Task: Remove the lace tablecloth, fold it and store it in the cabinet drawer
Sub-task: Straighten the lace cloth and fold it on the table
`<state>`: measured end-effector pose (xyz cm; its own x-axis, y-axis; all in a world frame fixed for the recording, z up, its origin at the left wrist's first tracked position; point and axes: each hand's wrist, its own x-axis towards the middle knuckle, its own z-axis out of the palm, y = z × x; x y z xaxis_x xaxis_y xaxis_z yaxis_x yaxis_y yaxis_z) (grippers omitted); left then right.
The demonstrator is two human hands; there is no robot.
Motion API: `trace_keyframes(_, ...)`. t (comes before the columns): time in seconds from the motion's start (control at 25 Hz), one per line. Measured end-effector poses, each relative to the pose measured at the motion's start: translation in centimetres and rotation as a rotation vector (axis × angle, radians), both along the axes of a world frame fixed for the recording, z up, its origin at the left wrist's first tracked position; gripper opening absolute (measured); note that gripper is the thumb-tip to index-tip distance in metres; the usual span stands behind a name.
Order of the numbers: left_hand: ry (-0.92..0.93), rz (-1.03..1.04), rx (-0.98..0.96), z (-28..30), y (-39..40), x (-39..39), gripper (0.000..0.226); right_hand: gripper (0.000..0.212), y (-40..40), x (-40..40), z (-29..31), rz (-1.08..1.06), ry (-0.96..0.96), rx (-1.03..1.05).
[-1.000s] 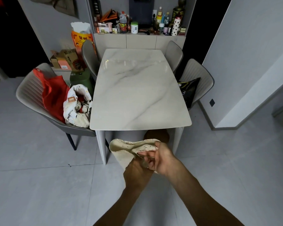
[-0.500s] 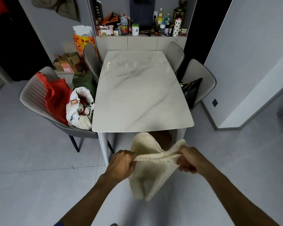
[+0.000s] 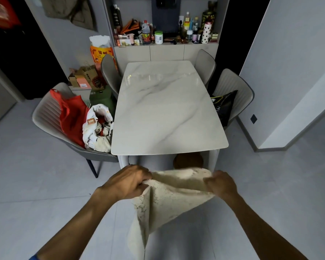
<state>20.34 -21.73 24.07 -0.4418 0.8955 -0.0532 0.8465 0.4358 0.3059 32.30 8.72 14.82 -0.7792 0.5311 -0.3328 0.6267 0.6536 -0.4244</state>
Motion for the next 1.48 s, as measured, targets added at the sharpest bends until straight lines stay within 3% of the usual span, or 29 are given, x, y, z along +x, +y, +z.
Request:
trace_keyframes(0.08, -0.004, 0.025, 0.012, 0.5, -1.7, -1.5, 0.016, 0.019, 1.2, -0.5, 0.9, -0.205, 0.034, -0.190)
trace_keyframes(0.16, 0.001, 0.042, 0.018, 0.8, -2.6, -2.1, 0.010, 0.019, 1.9, -1.2, 2.3, -0.176, 0.055, -0.203)
trace_keyframes(0.24, -0.023, 0.084, 0.060, 0.9, -3.1, -2.4, 0.008, 0.014, 1.7, -1.7, 3.9, 0.023, 0.175, -0.008)
trace_keyframes(0.36, -0.072, 0.160, 0.128, 1.3, -3.6, -2.8, 0.013, 0.041, 0.4, -1.0, 5.9, 0.493, 0.558, 0.116)
trace_keyframes(0.44, -0.094, 0.198, 0.159, 2.0, -3.6, -3.2, 0.016, 0.033, 0.0, -0.4, 6.1, 0.713, 0.560, 0.158)
trace_keyframes(0.52, -0.104, 0.233, 0.170, 2.7, -3.4, -3.5, 0.021, 0.019, 0.0, 0.2, 5.6, 0.710, 0.444, 0.101)
trace_keyframes(0.64, -0.088, 0.313, 0.201, 3.5, -3.3, -4.0, 0.018, 0.052, 0.8, 0.8, 4.2, 0.747, 0.316, 0.125)
trace_keyframes(0.8, -0.054, 0.375, 0.224, 4.5, -3.6, -4.9, 0.014, 0.066, 0.1, 1.4, 3.3, 0.743, 0.201, 0.152)
trace_keyframes(0.96, -0.042, 0.322, 0.211, 6.4, -5.2, -6.1, 0.023, 0.032, -1.5, 0.9, 3.0, 0.663, 0.403, 0.058)
trace_keyframes(1.12, -0.044, 0.227, -0.012, 6.8, -7.8, -7.2, 0.030, 0.014, -0.4, -1.6, 5.7, 0.475, 0.543, -0.076)
trace_keyframes(1.24, -0.175, 0.364, 0.123, 5.3, -9.1, -7.1, 0.027, 0.016, -0.3, -3.4, 8.6, 0.554, 0.570, -0.062)
trace_keyframes(1.36, -0.464, 0.462, 0.374, 3.8, -9.4, -7.0, 0.015, 0.012, -0.1, -4.4, 10.5, 0.636, 0.540, -0.029)
trace_keyframes(1.48, -0.544, 0.535, 0.597, 3.0, -9.7, -7.3, 0.011, 0.008, 1.3, -5.3, 12.2, 0.514, 0.548, -0.160)
